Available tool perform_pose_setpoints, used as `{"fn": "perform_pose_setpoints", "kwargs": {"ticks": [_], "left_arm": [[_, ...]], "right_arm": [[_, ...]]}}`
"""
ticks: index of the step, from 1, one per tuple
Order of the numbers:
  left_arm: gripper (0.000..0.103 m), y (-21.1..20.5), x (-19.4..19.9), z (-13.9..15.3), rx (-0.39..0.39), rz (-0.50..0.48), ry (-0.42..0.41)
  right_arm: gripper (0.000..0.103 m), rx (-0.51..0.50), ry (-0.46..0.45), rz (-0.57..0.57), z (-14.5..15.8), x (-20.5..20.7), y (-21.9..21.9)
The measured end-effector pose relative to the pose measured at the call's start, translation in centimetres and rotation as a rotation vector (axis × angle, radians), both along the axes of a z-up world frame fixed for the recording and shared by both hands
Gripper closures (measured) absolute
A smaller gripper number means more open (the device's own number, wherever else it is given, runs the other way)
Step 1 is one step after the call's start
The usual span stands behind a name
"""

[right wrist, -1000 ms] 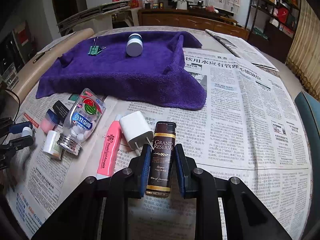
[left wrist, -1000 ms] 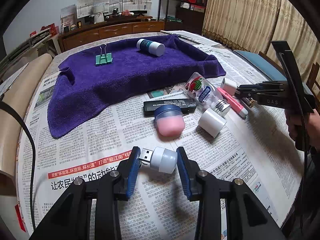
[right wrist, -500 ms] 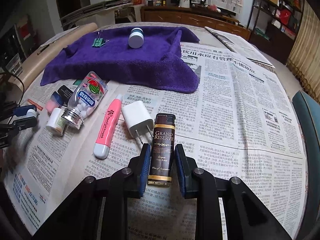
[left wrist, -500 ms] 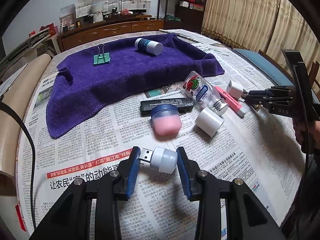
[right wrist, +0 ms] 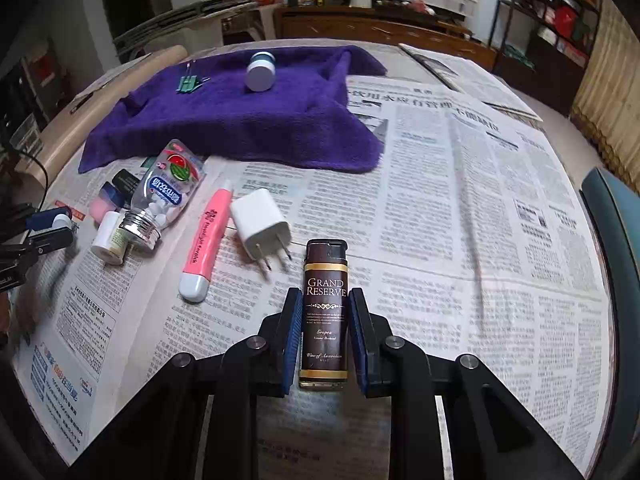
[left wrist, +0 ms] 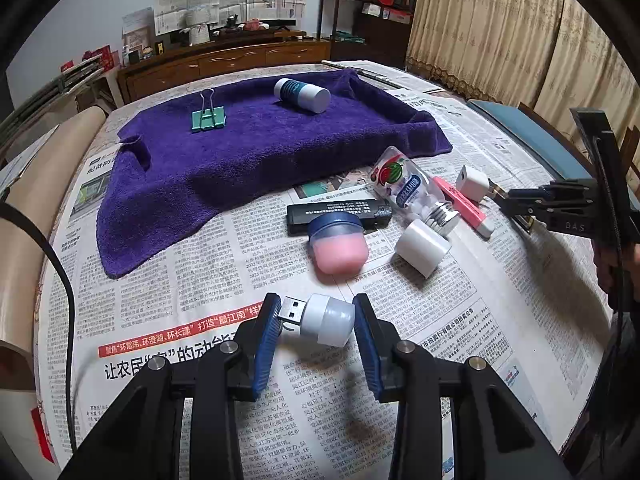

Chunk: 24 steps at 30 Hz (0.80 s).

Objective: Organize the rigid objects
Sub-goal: 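Carry USB light and Grand Reserve bottle onto the purple towel and open both tools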

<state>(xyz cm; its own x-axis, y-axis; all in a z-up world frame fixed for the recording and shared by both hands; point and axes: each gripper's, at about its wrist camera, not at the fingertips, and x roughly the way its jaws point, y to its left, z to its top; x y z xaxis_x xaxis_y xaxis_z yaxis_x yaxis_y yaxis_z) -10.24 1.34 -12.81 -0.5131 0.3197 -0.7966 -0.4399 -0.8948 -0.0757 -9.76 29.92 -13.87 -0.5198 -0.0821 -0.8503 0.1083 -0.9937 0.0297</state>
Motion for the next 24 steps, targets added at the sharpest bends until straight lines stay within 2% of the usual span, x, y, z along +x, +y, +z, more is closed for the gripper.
{"fn": "perform_pose_setpoints", "kwargs": {"ticks": [8, 18, 24], "left_arm": [[0.068, -0.6, 0.0, 1.6, 0.039, 0.023, 0.023], [0.068, -2.1, -1.4, 3.9, 0.08, 0.066, 0.029], [0.068, -3.3, -3.7, 4.9, 0.088, 0.098, 0.034]], "right_arm": [[0.08, -0.106, 0.032, -0.062, 2.1, 0.2, 1.7], [0.08, -0.179, 0.055, -0.041, 3.8, -1.8, 0.0], [0.08, -0.218, 0.079, -0.018, 5.6, -4.6, -1.3]]}}
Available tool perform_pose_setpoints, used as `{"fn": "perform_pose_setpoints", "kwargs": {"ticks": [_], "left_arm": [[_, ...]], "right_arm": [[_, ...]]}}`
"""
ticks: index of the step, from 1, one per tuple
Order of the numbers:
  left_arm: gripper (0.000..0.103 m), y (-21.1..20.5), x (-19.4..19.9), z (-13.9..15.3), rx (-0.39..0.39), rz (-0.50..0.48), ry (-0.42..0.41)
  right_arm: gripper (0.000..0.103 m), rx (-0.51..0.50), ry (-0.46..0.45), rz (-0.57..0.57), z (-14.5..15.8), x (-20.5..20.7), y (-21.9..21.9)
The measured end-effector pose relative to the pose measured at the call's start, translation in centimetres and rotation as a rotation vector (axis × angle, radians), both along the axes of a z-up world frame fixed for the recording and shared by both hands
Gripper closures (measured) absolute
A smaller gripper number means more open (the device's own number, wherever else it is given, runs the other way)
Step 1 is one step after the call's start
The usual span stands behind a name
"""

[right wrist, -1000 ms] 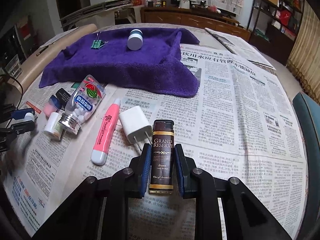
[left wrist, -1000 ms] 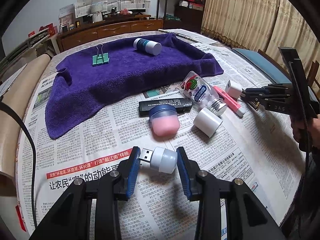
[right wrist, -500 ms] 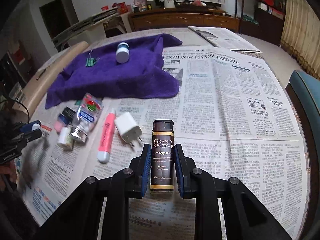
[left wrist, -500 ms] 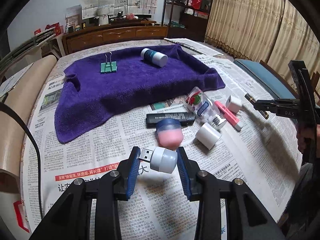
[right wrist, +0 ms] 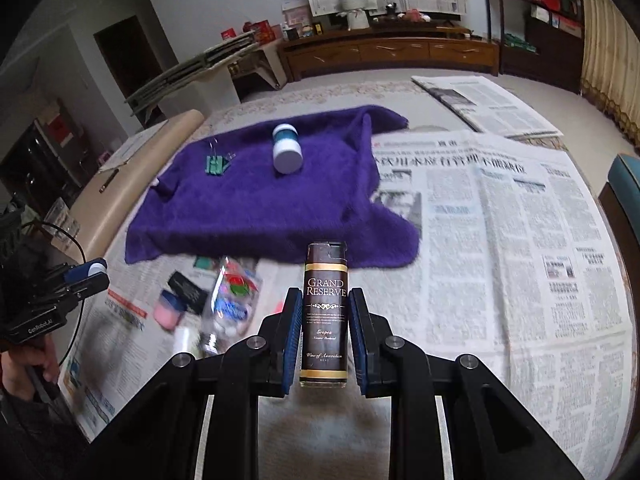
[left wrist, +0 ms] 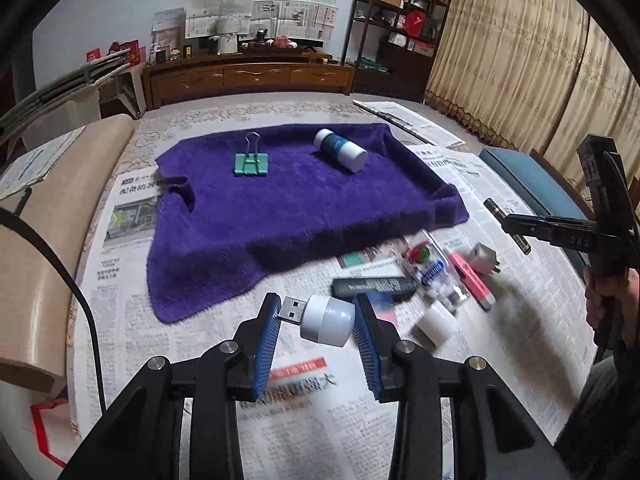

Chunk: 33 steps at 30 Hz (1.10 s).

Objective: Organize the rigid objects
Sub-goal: 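Carry USB light and Grand Reserve bottle onto the purple towel and open both tools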

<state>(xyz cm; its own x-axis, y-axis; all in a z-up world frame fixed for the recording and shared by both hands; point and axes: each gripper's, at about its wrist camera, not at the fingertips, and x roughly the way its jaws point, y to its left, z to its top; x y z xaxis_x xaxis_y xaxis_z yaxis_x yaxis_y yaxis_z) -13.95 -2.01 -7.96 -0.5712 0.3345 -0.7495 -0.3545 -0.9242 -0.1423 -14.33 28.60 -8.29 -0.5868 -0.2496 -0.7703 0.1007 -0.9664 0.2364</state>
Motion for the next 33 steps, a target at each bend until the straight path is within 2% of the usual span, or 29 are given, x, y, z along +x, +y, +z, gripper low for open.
{"fn": "perform_pose_setpoints", "kwargs": {"ticks": [8, 15, 26, 33], "left_arm": [[0.068, -1.5, -4.8, 1.6, 0.01, 0.037, 0.024], [0.068, -1.7, -9.5, 1.8, -0.003, 0.06, 0.031], [0.068, -1.2, -15.1, -1.3, -0.022, 0.058, -0.005], [0.068, 0.0, -17.0, -3.4, -0.043, 0.031, -0.044]], "right_arm": [[0.08, -0.013, 0.021, 0.015, 1.5, -6.3, -1.4], [0.08, 0.017, 0.013, 0.023, 1.3, -12.3, -2.6], [0.08, 0.139, -0.055, 0.041, -1.4, -19.5, -3.5], [0.08, 0.178, -0.098, 0.07, -3.5, -21.3, -4.1]]}}
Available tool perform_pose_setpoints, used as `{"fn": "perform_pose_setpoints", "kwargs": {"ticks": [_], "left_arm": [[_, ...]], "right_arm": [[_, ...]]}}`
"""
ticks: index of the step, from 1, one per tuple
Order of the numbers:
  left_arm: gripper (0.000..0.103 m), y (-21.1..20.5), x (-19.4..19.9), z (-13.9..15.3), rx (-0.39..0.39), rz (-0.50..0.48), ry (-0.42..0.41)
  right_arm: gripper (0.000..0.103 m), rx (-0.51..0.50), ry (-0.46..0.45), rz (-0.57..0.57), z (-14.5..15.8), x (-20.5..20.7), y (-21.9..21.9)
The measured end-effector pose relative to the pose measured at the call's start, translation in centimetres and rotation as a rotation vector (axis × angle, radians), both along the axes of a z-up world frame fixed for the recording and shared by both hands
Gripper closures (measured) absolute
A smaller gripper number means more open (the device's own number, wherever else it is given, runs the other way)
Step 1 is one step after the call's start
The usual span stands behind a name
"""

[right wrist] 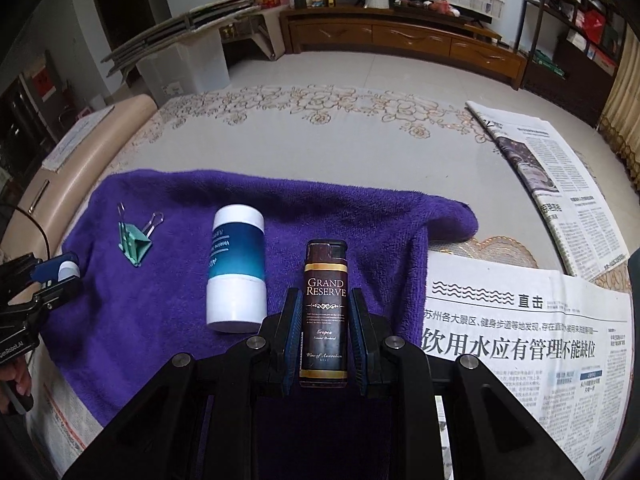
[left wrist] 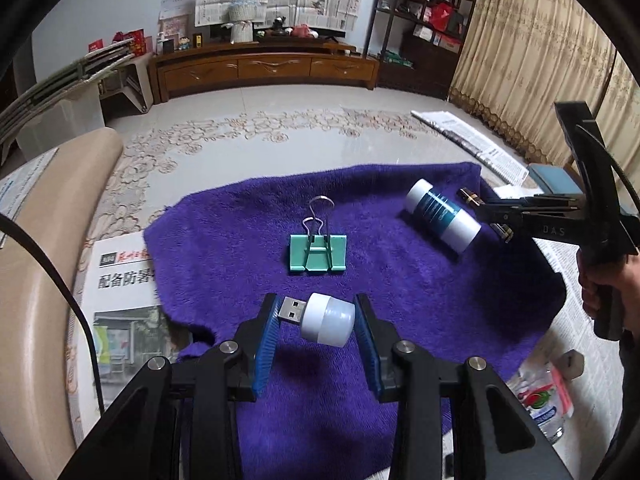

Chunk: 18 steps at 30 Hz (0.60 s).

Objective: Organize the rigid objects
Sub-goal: 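Carry USB light and Grand Reserve bottle onto the purple towel and open both tools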

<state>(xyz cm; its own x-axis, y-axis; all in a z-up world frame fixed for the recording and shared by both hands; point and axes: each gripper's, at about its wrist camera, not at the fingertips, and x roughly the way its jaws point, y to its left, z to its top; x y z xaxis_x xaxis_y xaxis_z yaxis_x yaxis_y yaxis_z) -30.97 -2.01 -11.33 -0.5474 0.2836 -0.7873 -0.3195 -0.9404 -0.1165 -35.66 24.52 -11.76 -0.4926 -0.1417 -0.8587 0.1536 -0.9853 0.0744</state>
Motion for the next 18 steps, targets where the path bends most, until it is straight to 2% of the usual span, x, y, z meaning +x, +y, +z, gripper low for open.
{"fn": "perform_pose_setpoints", "kwargs": {"ticks": [7, 14, 18], "left_arm": [[0.068, 0.7, -0.9, -1.4, -0.052, -0.033, -0.032], [0.068, 1.2, -0.7, -2.5, -0.117, -0.066, -0.057], [0.068, 1.3, -0.3, -2.5, -0.138, -0.083, -0.044]], "right_arm": [[0.08, 0.041, -0.032, 0.04, -1.5, -0.4, -0.5], [0.079, 0.063, -0.027, 0.08, -1.5, -0.2, -0.6], [0.075, 0.056, -0.029, 0.108, -1.5, 0.0, -0.6]]}}
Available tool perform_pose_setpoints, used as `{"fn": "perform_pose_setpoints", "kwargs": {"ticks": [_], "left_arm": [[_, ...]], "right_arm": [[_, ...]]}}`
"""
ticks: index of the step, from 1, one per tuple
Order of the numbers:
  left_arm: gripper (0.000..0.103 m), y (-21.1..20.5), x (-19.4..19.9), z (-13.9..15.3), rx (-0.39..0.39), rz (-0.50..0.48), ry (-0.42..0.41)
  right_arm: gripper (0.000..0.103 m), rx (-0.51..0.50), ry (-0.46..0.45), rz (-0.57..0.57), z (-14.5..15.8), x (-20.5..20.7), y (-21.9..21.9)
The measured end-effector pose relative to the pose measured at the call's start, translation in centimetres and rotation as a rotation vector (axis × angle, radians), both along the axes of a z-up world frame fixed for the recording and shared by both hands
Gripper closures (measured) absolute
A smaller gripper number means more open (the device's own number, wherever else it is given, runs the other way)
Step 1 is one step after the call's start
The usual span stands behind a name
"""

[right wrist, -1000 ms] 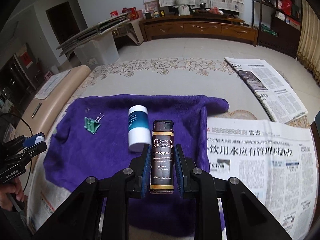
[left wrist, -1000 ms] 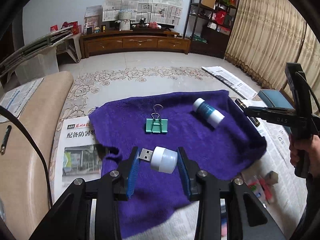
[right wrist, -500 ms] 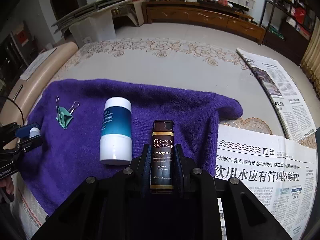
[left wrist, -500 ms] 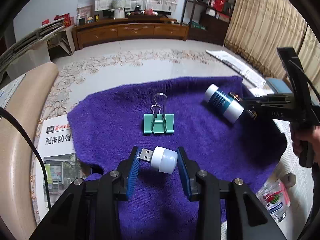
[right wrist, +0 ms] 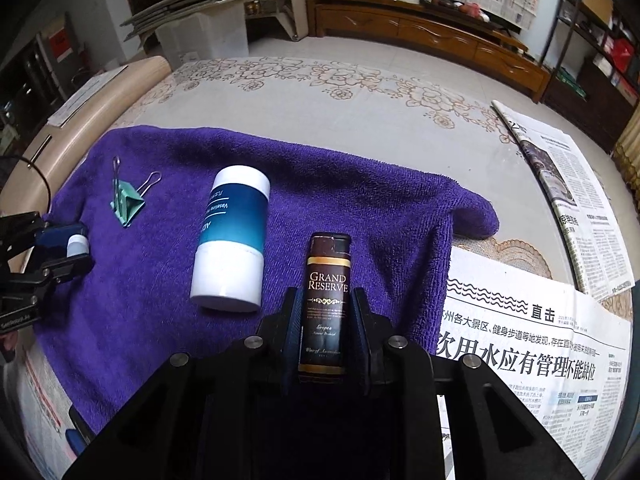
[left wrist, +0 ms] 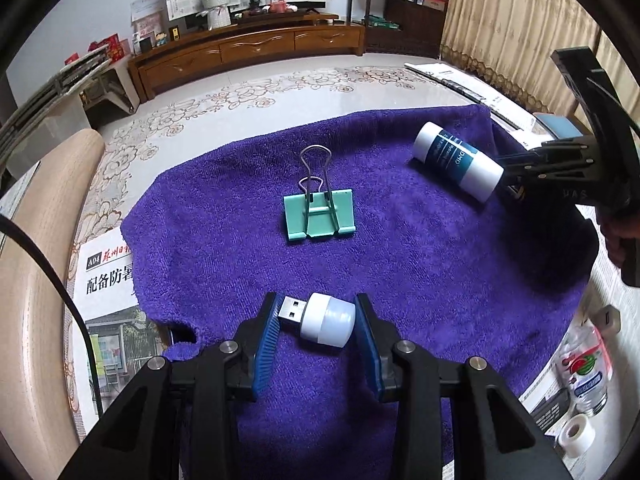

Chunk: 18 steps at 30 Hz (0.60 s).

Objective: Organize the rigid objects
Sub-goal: 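Carry USB light and Grand Reserve bottle onto the purple towel and open both tools, then grasp the pink jar with blue lid with the left tool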

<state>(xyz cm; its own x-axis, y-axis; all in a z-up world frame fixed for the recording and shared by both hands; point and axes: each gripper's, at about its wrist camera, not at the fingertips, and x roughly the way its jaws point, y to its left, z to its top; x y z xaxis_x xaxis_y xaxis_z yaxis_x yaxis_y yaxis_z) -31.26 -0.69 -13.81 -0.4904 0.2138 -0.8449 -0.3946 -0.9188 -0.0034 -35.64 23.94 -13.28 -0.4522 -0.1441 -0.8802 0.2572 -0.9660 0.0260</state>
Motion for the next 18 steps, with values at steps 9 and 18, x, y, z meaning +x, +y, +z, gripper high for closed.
{"fn": "perform_pose_setpoints", "kwargs": {"ticks": [9, 18], "left_arm": [[0.047, -0.2, 0.4, 0.1, -0.05, -0.003, 0.0], [0.001, 0.4, 3.5, 2.8, -0.054, -0.005, 0.09]], "right_arm": [[0.053, -0.009, -0.001, 0.013, 0.7, 1.3, 0.0], [0.004, -0.078, 0.103, -0.082, 5.2, 7.4, 2.3]]}}
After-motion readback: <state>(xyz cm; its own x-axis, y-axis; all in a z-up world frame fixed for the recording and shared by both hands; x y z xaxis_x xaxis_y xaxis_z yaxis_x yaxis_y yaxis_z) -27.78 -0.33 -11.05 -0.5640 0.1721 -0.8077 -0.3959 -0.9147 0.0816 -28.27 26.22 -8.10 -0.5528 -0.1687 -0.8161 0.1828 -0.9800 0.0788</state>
